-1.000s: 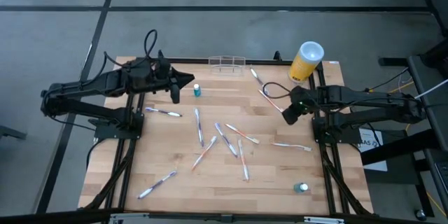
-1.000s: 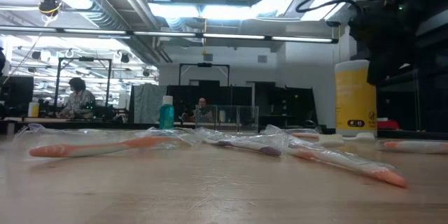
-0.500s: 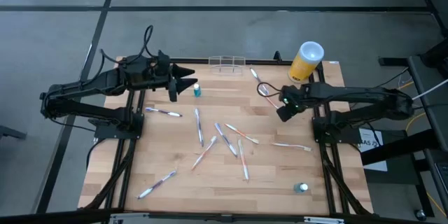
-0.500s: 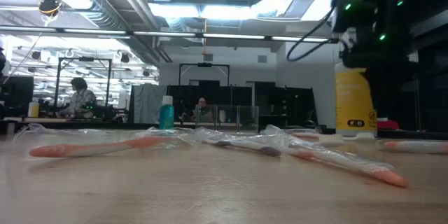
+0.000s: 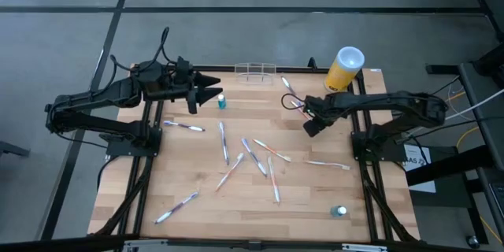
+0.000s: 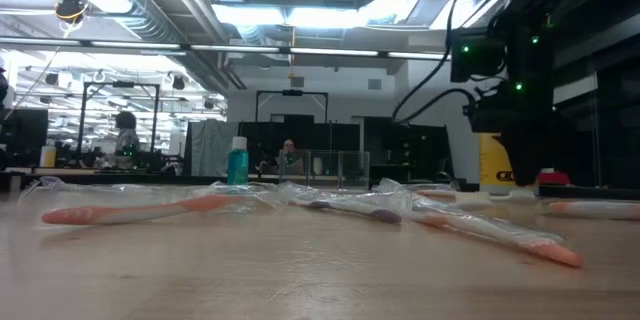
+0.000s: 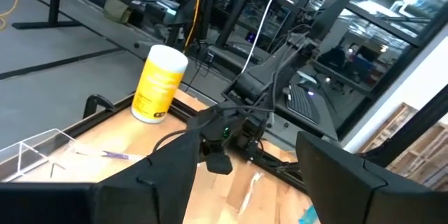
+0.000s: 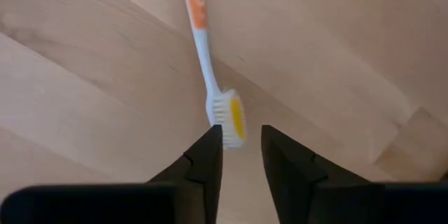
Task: Pick & Place toothbrushing station
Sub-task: Put the orange toothbrush into the transparent organizer
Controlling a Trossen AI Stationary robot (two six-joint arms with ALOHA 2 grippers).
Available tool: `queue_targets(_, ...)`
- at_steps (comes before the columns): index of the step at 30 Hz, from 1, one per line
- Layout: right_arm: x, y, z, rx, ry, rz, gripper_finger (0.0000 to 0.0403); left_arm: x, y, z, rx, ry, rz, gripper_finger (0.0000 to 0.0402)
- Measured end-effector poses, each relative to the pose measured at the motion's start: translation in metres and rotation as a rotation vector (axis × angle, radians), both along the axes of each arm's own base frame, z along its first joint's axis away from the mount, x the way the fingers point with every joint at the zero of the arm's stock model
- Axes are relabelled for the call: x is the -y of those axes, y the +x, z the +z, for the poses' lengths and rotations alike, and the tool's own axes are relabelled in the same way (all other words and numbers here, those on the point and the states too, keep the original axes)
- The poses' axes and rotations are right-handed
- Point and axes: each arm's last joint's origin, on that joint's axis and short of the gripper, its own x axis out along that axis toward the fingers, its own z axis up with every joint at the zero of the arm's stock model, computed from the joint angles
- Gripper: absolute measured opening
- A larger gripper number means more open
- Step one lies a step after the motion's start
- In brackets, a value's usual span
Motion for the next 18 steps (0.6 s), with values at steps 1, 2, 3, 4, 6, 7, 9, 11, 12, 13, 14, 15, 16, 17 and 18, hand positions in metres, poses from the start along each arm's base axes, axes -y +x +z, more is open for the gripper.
queue_targets(1,0.0,0.001,-0.002,-0.008,0.002,0.0,0.0119,0.0,0.0,0.0,0.0,-0.001,-0.008,0.0235)
queue_targets(2,0.0,0.001,-0.003,-0.018,0.003,0.0,0.0128,0.001,0.0,0.0,0.0,-0.002,-0.016,0.0235)
queue_targets(3,0.001,0.002,-0.005,-0.025,0.005,0.0,0.0136,0.001,0.0,0.0,0.0,-0.002,-0.021,0.0235)
queue_targets(4,0.001,0.002,-0.007,-0.032,0.007,0.0,0.0144,0.001,0.0,0.0,0.0,-0.003,-0.027,0.0235)
queue_targets(6,0.001,0.003,-0.01,-0.044,0.011,0.0,0.0158,0.001,0.0,0.0,0.0,-0.004,-0.036,0.0235)
queue_targets(7,0.001,0.003,-0.011,-0.046,0.012,0.0,0.0162,0.001,0.0,0.0,0.0,-0.004,-0.036,0.0235)
queue_targets(9,0.001,0.005,-0.012,-0.033,0.019,0.0,0.0165,0.001,0.0,0.0,-0.001,0.0,-0.037,0.0235)
queue_targets(11,0.001,0.008,-0.012,0.002,0.037,0.001,0.0158,0.001,0.0,0.0,-0.002,0.005,-0.038,0.0235)
queue_targets(12,0.001,0.009,-0.012,0.019,0.048,0.002,0.015,0.001,0.0,0.0,-0.003,0.009,-0.038,0.0235)
queue_targets(13,0.001,0.01,-0.012,0.031,0.057,0.002,0.0139,0.001,0.0,0.0,-0.004,0.013,-0.038,0.0235)
queue_targets(14,0.001,0.011,-0.012,0.04,0.067,0.0,0.0125,0.001,0.0,0.0,-0.005,0.015,-0.039,0.0235)
queue_targets(15,0.001,0.011,-0.012,0.044,0.073,-0.002,0.0108,0.001,0.0,0.0,-0.006,0.019,-0.039,0.0235)
queue_targets(16,0.001,0.011,-0.012,0.049,0.084,-0.002,0.0089,0.001,0.0,0.0,-0.006,0.02,-0.039,0.0235)
queue_targets(17,0.0,0.011,-0.012,0.054,0.097,-0.001,0.0068,0.001,0.0,0.0,-0.006,0.021,-0.039,0.0235)
queue_targets(18,0.0,0.012,-0.012,0.059,0.11,0.0,0.0045,0.001,0.0,0.0,-0.006,0.021,-0.039,0.0235)
